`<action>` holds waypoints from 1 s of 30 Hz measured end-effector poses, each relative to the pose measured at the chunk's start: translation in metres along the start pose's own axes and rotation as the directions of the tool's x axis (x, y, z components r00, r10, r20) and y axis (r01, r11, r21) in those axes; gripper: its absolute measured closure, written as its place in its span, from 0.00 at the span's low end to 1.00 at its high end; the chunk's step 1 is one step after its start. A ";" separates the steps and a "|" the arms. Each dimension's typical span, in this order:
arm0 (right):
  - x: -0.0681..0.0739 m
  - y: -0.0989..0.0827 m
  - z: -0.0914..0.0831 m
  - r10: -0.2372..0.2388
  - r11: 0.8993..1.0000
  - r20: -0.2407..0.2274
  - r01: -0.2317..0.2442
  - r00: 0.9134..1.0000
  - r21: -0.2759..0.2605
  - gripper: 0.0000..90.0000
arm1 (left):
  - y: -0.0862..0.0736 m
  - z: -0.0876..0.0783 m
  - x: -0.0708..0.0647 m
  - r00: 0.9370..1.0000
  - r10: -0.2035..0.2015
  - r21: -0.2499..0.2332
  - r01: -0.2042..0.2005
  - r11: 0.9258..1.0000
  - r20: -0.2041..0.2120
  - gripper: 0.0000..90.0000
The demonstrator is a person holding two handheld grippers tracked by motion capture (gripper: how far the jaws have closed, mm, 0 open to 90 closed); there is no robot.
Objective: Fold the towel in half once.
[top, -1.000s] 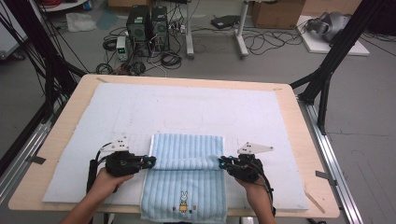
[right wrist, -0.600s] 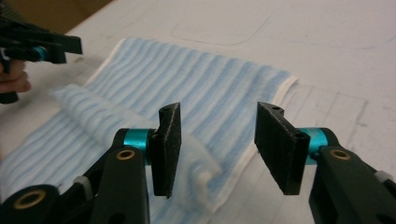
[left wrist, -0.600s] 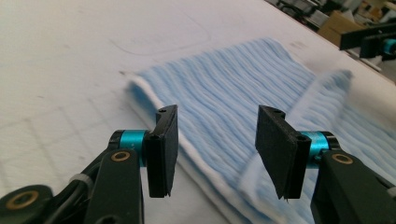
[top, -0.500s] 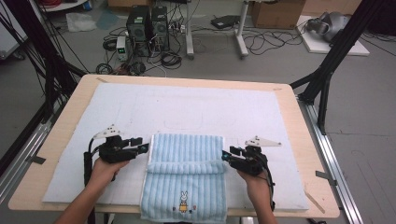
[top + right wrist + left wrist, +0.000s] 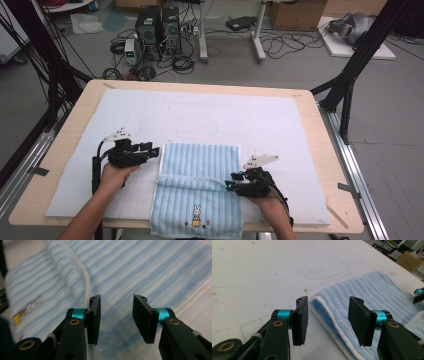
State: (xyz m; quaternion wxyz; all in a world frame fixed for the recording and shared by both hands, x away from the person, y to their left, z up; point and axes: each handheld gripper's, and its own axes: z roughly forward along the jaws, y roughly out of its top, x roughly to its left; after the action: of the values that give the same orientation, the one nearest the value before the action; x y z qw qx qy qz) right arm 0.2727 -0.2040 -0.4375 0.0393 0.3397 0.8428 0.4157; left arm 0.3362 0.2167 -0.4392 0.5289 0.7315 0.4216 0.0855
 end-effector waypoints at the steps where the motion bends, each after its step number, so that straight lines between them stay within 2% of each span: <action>1: 0.003 -0.003 -0.002 -0.002 1.000 -0.003 0.002 1.000 0.008 0.64 | 0.000 0.000 0.000 1.000 -0.001 0.001 0.001 1.000 0.003 0.56; 5: 0.002 -0.010 -0.012 0.000 1.000 0.024 0.000 1.000 0.004 0.62 | -0.002 0.001 0.001 1.000 -0.009 0.000 0.009 1.000 0.005 0.56; 7: -0.004 -0.009 -0.016 0.034 0.999 0.037 -0.032 0.999 -0.044 0.60 | -0.003 0.002 0.001 1.000 -0.008 0.002 0.008 1.000 0.009 0.56; 8: -0.006 -0.008 -0.018 0.056 0.996 0.064 -0.051 0.996 -0.069 0.59 | -0.003 0.003 0.001 1.000 -0.010 0.001 0.010 1.000 0.011 0.56; 10: -0.012 -0.004 -0.020 0.101 0.991 0.124 -0.089 0.987 -0.098 0.59 | -0.004 0.005 0.001 1.000 -0.011 0.009 0.011 1.000 0.016 0.57; 12: -0.021 0.002 -0.017 0.138 0.986 0.186 -0.117 0.973 -0.117 0.63 | -0.004 0.009 0.000 1.000 -0.008 0.009 0.008 1.000 0.026 0.60; 16: -0.036 0.014 -0.004 0.189 0.978 0.249 -0.159 0.950 -0.137 0.67 | -0.002 0.021 -0.003 1.000 -0.006 0.034 0.005 0.999 0.025 0.67; 19: -0.043 0.018 0.006 0.216 0.974 0.275 -0.187 0.937 -0.128 0.71 | -0.003 0.031 -0.003 0.999 -0.034 0.082 0.033 0.996 0.005 0.67; 21: -0.047 0.018 0.010 0.236 0.970 0.254 -0.211 0.938 -0.120 0.76 | -0.002 0.034 -0.004 1.000 -0.024 0.119 0.024 0.993 -0.003 0.69; 24: -0.047 0.017 0.016 0.222 0.975 0.245 -0.210 0.944 -0.078 0.82 | -0.001 0.039 -0.009 1.000 0.022 0.161 -0.019 0.987 -0.019 0.82; 25: -0.046 0.016 0.016 0.215 0.976 0.250 -0.203 0.944 -0.073 0.82 | -0.001 0.040 -0.010 0.999 0.029 0.163 -0.023 0.986 -0.031 0.87; 27: -0.046 0.016 0.017 0.216 0.976 0.254 -0.203 0.943 -0.074 0.78 | -0.001 0.040 -0.012 0.998 0.044 0.166 -0.035 0.985 -0.050 0.88; 28: -0.045 0.016 0.017 0.220 0.975 0.250 -0.207 0.943 -0.076 0.72 | -0.001 0.040 -0.015 0.994 0.070 0.160 -0.056 0.986 -0.084 0.84; 29: -0.043 0.017 0.018 0.220 0.975 0.252 -0.209 0.942 -0.072 0.69 | -0.001 0.039 -0.017 0.985 0.098 0.165 -0.074 0.984 -0.140 0.69; 30: -0.040 0.018 0.019 0.201 0.979 0.268 -0.191 0.942 -0.064 0.67 | -0.001 0.039 -0.018 0.983 0.094 0.158 -0.068 0.985 -0.159 0.58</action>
State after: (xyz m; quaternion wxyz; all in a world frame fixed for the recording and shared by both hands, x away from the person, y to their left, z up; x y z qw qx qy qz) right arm 0.3197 -0.2081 -0.4455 0.1198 0.4752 0.7834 0.3822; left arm 0.3460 0.1766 -0.4510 0.4308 0.7767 0.4392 0.1350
